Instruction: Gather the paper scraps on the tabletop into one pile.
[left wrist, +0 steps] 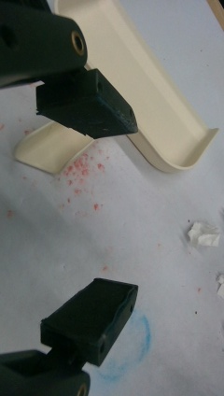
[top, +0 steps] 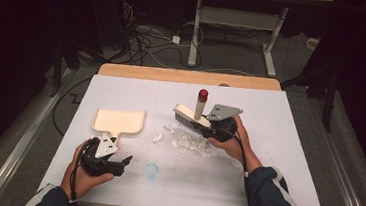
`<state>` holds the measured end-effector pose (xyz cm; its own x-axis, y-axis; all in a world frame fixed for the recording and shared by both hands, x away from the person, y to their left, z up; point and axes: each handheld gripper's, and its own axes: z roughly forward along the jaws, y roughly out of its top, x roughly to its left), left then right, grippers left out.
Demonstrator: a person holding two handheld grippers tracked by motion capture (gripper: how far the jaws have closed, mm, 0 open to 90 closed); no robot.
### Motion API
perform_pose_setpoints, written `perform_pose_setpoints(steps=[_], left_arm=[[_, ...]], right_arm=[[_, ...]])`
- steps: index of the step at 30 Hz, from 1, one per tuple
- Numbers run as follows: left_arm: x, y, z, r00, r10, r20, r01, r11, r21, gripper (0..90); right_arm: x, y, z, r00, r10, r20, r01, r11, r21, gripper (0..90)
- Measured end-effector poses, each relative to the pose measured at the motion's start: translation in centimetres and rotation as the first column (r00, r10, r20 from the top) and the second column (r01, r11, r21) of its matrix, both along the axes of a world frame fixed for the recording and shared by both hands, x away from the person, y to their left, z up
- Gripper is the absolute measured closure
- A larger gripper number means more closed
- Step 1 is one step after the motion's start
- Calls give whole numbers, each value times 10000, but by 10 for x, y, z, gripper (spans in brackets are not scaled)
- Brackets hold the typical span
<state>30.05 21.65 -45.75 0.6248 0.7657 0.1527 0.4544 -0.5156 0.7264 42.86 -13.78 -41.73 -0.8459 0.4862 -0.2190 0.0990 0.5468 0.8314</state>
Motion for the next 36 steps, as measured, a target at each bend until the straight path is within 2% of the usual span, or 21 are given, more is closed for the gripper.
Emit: perform_pose_setpoints(steps=[1, 5, 6, 9, 12, 13, 15, 16, 18, 19, 20, 23, 24, 27, 28, 29, 30, 31, 33, 34, 36], left_arm=[[0, 0, 0, 10000, -4, 16, 4, 10000, 22, 193], [-2, 2, 2, 9999, 17, 119, -18, 10000, 34, 193], [-2, 3, 2, 9999, 49, 149, -50, 10000, 28, 193], [-2, 5, 3, 9998, 116, 173, -115, 9999, -38, 193], [-2, 7, 5, 9996, 165, 209, -165, 9999, -17, 194], [-2, 7, 5, 9996, 174, 214, -174, 9998, 8, 194], [-3, 8, 6, 9994, 211, 280, -211, 9998, -8, 194], [-3, 9, 6, 9993, 227, 286, -226, 9997, -25, 193], [-4, 9, 7, 9993, 226, 302, -226, 9997, -31, 194], [-4, 10, 7, 9993, 223, 293, -222, 9997, -40, 194], [-4, 10, 6, 9994, 218, 279, -217, 9998, -42, 194], [-4, 9, 6, 9995, 183, 255, -183, 9998, -26, 194], [-3, 9, 5, 9996, 147, 245, -147, 9999, 7, 194], [-3, 8, 4, 9997, 128, 222, -128, 9999, 2, 193], [-3, 8, 4, 9997, 118, 209, -118, 9999, 38, 193], [-3, 8, 4, 9997, 113, 210, -114, 9999, 40, 194], [-3, 8, 4, 9997, 112, 205, -113, 9999, 25, 194], [-3, 8, 4, 9997, 122, 197, -122, 9999, 29, 193], [-3, 7, 4, 9998, 117, 182, -118, 9999, 35, 193], [-3, 7, 4, 9998, 117, 162, -117, 9999, 39, 193], [-3, 6, 4, 9999, 92, 133, -93, 9999, 95, 194]], right_arm=[[-4, 1, 7, 9997, -210, -111, 214, 9991, 359, 677], [-14, 7, 17, 9974, -644, -324, 668, 9945, 807, 676], [-24, 14, 23, 9935, -930, -651, 998, 9890, 1095, 677], [-40, 26, 25, 9841, -1251, -1263, 1454, 9752, 1668, 677], [-56, 43, 19, 9740, -1202, -1922, 1607, 9642, 2112, 677], [-60, 50, 15, 9708, -1066, -2149, 1537, 9643, 2158, 677], [-64, 56, 12, 9684, -949, -2306, 1463, 9651, 2172, 677], [-71, 70, 3, 9663, -1035, -2358, 1495, 9710, 1866, 677], [-72, 81, -8, 9600, -1050, -2594, 1500, 9756, 1601, 677], [-72, 81, -8, 9600, -1050, -2594, 1500, 9756, 1601, 677], [-70, 88, -17, 9470, -1247, -2959, 1716, 9755, 1379, 677], [-67, 91, -25, 9436, -1526, -2938, 1956, 9729, 1229, 677], [-63, 92, -32, 9389, -1903, -2867, 2288, 9676, 1071, 678], [-59, 90, -33, 9405, -2262, -2536, 2567, 9619, 940, 677], [-57, 88, -34, 9349, -2426, -2590, 2739, 9574, 919, 677], [-53, 82, -34, 9230, -2787, -2653, 3102, 9469, 847, 675], [-53, 82, -34, 9230, -2787, -2653, 3102, 9469, 847, 675], [-51, 78, -34, 9175, -2974, -2641, 3287, 9408, 826, 675], [-49, 65, -32, 8950, -3508, -2755, 3848, 9196, 793, 675], [-49, 65, -32, 8950, -3508, -2755, 3848, 9196, 793, 675], [-49, 54, -29, 8784, -3784, -2921, 4187, 9038, 883, 676]])
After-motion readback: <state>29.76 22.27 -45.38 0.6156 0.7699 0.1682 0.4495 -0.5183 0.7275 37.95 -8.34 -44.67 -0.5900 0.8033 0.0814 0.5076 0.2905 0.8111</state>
